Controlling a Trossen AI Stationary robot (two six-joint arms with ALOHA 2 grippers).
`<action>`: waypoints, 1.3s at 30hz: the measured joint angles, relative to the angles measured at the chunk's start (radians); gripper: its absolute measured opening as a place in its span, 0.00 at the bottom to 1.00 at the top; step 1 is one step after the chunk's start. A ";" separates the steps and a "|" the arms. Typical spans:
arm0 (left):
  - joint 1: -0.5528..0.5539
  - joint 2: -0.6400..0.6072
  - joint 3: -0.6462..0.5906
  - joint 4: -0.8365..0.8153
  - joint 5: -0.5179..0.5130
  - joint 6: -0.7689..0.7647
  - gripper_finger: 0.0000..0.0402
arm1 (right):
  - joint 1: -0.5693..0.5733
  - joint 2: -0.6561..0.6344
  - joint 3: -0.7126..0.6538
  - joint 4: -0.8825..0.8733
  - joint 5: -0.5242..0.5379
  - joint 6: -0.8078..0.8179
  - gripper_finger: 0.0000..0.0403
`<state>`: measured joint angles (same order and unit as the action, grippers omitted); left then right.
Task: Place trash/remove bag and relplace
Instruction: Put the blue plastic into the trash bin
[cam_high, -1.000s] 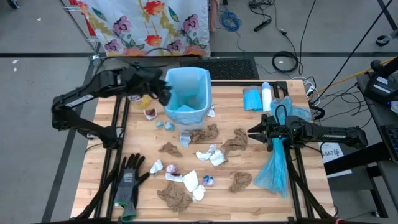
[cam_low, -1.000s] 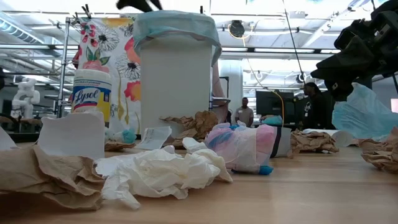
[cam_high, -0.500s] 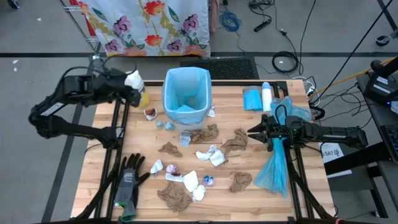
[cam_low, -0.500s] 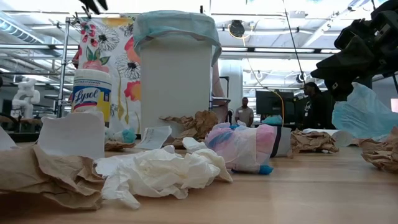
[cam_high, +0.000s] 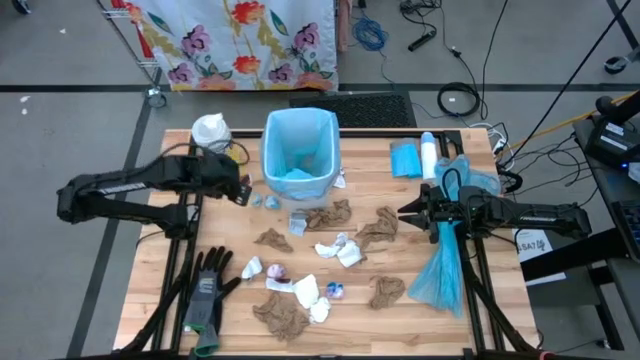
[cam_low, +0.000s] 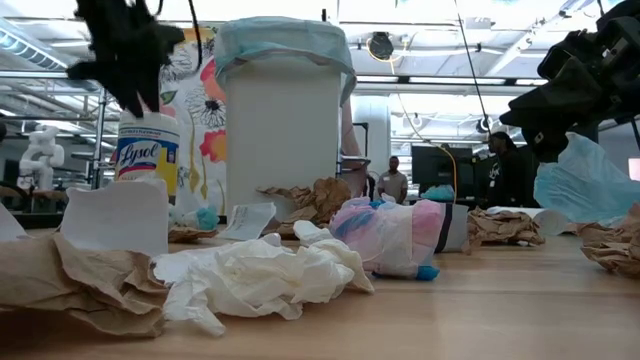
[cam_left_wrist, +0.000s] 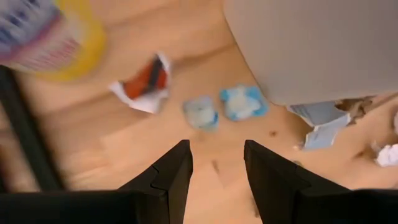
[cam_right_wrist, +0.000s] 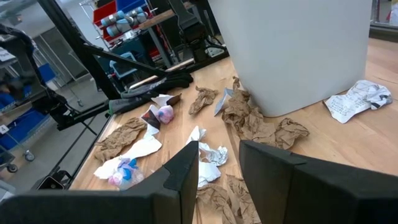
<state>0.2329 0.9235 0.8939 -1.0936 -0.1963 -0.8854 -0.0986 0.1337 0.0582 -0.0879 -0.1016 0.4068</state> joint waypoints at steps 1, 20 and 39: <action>0.000 -0.009 -0.034 0.041 0.018 -0.001 0.37 | 0.000 0.000 0.000 0.000 0.000 0.000 0.27; 0.027 -0.022 -0.395 0.484 0.009 -0.131 0.37 | 0.000 0.000 0.000 0.000 0.000 0.000 0.27; 0.096 0.206 -0.412 0.624 0.038 -0.104 0.37 | 0.000 0.000 0.000 0.000 0.000 0.000 0.27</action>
<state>0.3286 1.1293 0.4820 -0.4699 -0.1581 -0.9889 -0.0985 0.1337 0.0582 -0.0875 -0.1013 0.4068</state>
